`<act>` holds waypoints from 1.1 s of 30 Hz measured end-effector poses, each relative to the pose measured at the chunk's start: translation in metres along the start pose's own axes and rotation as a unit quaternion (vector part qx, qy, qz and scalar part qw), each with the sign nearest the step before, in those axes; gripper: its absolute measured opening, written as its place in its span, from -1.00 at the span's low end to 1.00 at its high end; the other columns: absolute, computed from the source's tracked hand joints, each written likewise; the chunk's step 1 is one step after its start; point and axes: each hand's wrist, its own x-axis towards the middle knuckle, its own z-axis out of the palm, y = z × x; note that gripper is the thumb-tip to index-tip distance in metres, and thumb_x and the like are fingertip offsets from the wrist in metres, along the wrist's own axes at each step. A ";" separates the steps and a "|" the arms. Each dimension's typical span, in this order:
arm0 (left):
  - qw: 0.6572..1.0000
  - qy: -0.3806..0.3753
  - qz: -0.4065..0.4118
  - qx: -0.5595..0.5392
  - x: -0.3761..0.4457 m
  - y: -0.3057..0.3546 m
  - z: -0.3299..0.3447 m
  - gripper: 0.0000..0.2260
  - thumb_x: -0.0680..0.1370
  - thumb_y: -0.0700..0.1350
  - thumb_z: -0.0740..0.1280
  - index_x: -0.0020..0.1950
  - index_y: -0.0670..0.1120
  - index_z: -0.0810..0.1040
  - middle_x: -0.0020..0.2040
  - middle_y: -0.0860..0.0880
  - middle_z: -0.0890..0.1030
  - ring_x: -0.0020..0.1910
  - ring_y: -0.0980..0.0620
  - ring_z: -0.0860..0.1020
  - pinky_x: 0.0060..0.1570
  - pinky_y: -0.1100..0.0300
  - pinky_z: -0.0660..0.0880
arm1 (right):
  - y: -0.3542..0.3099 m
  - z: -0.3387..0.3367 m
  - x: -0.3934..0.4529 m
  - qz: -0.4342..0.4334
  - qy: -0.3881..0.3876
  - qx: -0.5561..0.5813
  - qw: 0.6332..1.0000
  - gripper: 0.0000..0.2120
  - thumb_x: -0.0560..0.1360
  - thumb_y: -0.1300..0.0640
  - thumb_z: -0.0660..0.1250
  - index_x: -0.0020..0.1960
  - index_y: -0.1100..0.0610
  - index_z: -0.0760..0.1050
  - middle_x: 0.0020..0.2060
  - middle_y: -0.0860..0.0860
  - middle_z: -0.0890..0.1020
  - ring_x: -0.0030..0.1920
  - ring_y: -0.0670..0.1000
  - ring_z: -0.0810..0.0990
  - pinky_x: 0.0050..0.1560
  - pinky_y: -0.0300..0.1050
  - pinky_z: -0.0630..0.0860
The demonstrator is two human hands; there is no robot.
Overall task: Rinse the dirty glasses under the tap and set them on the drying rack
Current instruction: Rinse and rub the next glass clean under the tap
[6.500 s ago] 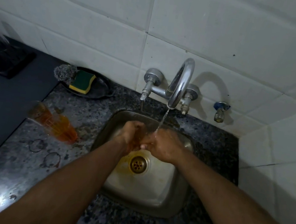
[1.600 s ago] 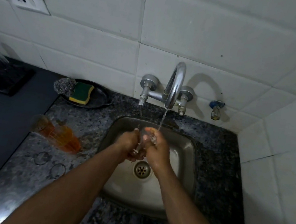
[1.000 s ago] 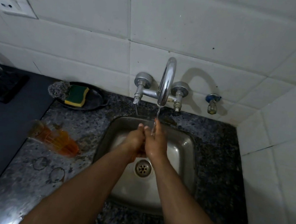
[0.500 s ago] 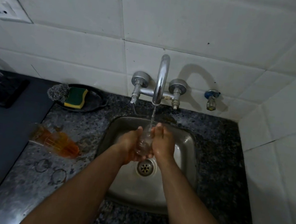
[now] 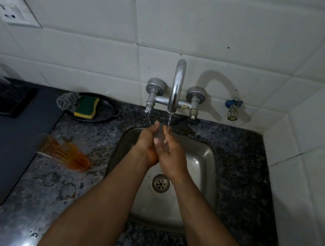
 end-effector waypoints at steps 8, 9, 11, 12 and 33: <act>0.996 0.049 -0.079 -0.011 0.002 -0.007 0.020 -0.65 0.73 -0.08 0.15 -0.08 -0.28 0.52 -0.43 -0.22 0.63 -0.20 -0.09 0.57 -0.18 0.06 0.53 | 0.005 -0.018 0.006 0.061 0.096 0.041 0.993 -0.74 0.67 0.06 0.34 0.32 0.05 0.66 0.06 -0.09 0.74 0.13 -0.06 0.71 0.21 -0.12 0.62; 0.996 0.051 -0.073 -0.013 0.003 -0.007 0.021 -0.66 0.73 -0.07 0.15 -0.07 -0.28 0.54 -0.41 -0.22 0.64 -0.19 -0.10 0.59 -0.17 0.06 0.55 | 0.004 -0.020 0.005 0.047 0.091 0.031 0.994 -0.73 0.67 0.04 0.34 0.33 0.04 0.65 0.05 -0.14 0.72 0.11 -0.11 0.70 0.16 -0.21 0.61; 0.997 0.039 -0.064 -0.003 0.006 -0.008 0.021 -0.67 0.73 -0.04 0.17 -0.05 -0.25 0.56 -0.37 -0.20 0.65 -0.27 -0.09 0.66 -0.25 0.04 0.61 | 0.006 -0.024 0.001 0.009 0.074 -0.005 0.997 -0.67 0.65 0.04 0.38 0.40 0.00 0.60 0.09 -0.20 0.68 0.08 -0.28 0.66 0.12 -0.37 0.56; 0.998 0.025 -0.059 0.007 0.005 -0.008 0.019 -0.67 0.72 -0.04 0.17 -0.07 -0.23 0.55 -0.37 -0.18 0.64 -0.35 -0.07 0.66 -0.31 0.06 0.62 | 0.011 -0.027 -0.001 -0.005 0.070 -0.003 0.998 -0.67 0.64 0.06 0.40 0.39 0.00 0.60 0.10 -0.21 0.68 0.07 -0.32 0.65 0.13 -0.39 0.54; 0.989 0.127 0.052 0.062 0.012 -0.009 -0.050 -0.64 0.64 0.03 0.31 0.13 -0.25 0.67 0.00 -0.19 0.72 -0.06 -0.15 0.70 -0.11 0.04 0.64 | -0.014 0.008 -0.015 -0.156 0.039 -0.194 0.968 -0.84 0.64 0.05 0.37 0.01 0.10 0.69 0.36 0.02 0.63 0.34 -0.06 0.58 0.19 -0.08 0.59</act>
